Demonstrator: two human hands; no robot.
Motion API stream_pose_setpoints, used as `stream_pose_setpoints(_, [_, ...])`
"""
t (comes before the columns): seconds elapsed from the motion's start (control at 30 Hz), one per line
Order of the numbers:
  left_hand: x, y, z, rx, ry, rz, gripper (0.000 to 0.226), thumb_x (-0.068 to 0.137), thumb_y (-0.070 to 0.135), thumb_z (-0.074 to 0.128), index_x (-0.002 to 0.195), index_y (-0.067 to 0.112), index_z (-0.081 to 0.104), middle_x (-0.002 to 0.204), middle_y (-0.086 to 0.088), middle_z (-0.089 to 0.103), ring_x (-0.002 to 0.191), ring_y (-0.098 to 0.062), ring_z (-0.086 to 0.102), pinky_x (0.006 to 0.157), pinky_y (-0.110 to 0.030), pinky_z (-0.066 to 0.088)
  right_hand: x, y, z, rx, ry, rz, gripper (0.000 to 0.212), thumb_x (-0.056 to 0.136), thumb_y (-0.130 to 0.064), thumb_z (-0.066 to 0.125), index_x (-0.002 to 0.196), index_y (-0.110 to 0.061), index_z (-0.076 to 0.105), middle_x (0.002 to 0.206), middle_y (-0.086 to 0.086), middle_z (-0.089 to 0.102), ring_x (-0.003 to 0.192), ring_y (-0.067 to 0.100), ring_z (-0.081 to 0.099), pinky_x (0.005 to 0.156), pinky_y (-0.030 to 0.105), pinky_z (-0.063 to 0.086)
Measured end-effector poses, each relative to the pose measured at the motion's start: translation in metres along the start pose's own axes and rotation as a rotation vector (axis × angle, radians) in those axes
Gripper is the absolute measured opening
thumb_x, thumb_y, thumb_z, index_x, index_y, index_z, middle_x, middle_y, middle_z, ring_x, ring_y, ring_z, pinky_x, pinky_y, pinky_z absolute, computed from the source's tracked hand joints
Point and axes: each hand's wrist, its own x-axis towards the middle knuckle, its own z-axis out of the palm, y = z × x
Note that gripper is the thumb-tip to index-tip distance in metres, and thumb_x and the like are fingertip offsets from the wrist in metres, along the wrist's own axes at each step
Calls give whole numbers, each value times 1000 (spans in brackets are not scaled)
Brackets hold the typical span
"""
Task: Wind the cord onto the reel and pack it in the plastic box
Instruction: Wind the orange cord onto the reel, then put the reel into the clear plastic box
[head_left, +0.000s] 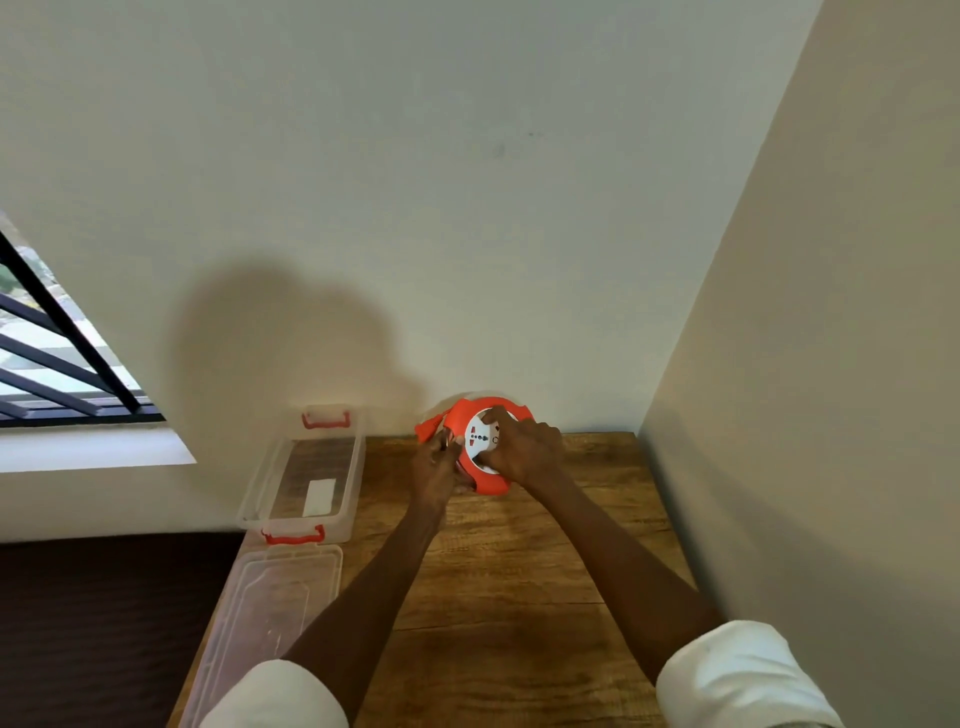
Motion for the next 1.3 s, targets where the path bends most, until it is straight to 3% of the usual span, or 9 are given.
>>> stream_pose_setpoints(0.43, [-4,-9,-7,-27,2,0,38,97,32,63,131,15,62,113,-2,72,91,-25,73,64,-44,62,-2,1,8,38,-66,-31,64,89,-54,64,145,-37,40,140,6,58,120,30,59,94,36,49])
stream_pose_setpoints(0.53, [-1,-10,-17,-35,2,-35,40,97,32,62,132,12,60,118,-9,71,95,-32,72,69,-51,62,4,18,11,207,-76,-85,46,95,-49,54,140,-42,45,126,4,67,110,29,65,84,34,50])
stream_pose_setpoints(0.7, [0,-8,-40,28,-48,-34,43,98,35,60,134,11,59,117,-13,72,95,-34,73,65,-43,63,7,40,12,493,154,69,25,98,-43,53,116,-31,65,103,-5,71,93,16,68,74,29,50])
stream_pose_setpoints(0.8, [-3,-6,-54,112,-140,-3,43,98,36,57,133,11,59,112,-13,73,87,-29,74,57,-35,61,13,40,8,638,-29,44,33,98,-45,56,128,-33,61,119,-8,58,101,10,60,85,31,49])
stream_pose_setpoints(0.87, [-2,0,-64,228,-211,-16,49,96,41,57,132,8,59,101,-12,74,72,-23,73,51,-30,57,16,37,7,749,-229,13,37,100,-39,56,135,-28,58,127,-3,60,95,3,60,77,22,51])
stream_pose_setpoints(0.93, [0,9,-73,340,-292,-32,49,95,41,57,130,8,61,99,-11,74,72,-22,73,52,-29,56,17,35,8,770,-365,-16,33,101,-36,57,131,-25,62,119,1,68,85,2,64,61,14,50])
stream_pose_setpoints(1.03, [-1,18,-89,435,-343,-62,38,98,36,58,125,10,64,102,-11,72,84,-28,72,54,-31,56,18,33,21,750,-481,-36,22,97,-47,61,109,-32,70,91,1,72,75,14,66,56,18,48])
stream_pose_setpoints(1.2, [-15,7,-106,484,-208,-78,30,95,41,62,114,19,70,96,-6,76,83,-25,74,59,-35,61,16,27,52,718,-565,-104,30,96,-53,58,101,-26,67,72,-1,66,58,9,55,51,20,40])
stream_pose_setpoints(1.3, [-24,-12,-112,423,109,12,17,99,35,59,99,24,71,89,-3,74,80,-24,72,70,-45,63,10,18,66,818,-537,-36,22,100,-41,57,97,-21,67,65,-5,63,52,8,51,47,19,39])
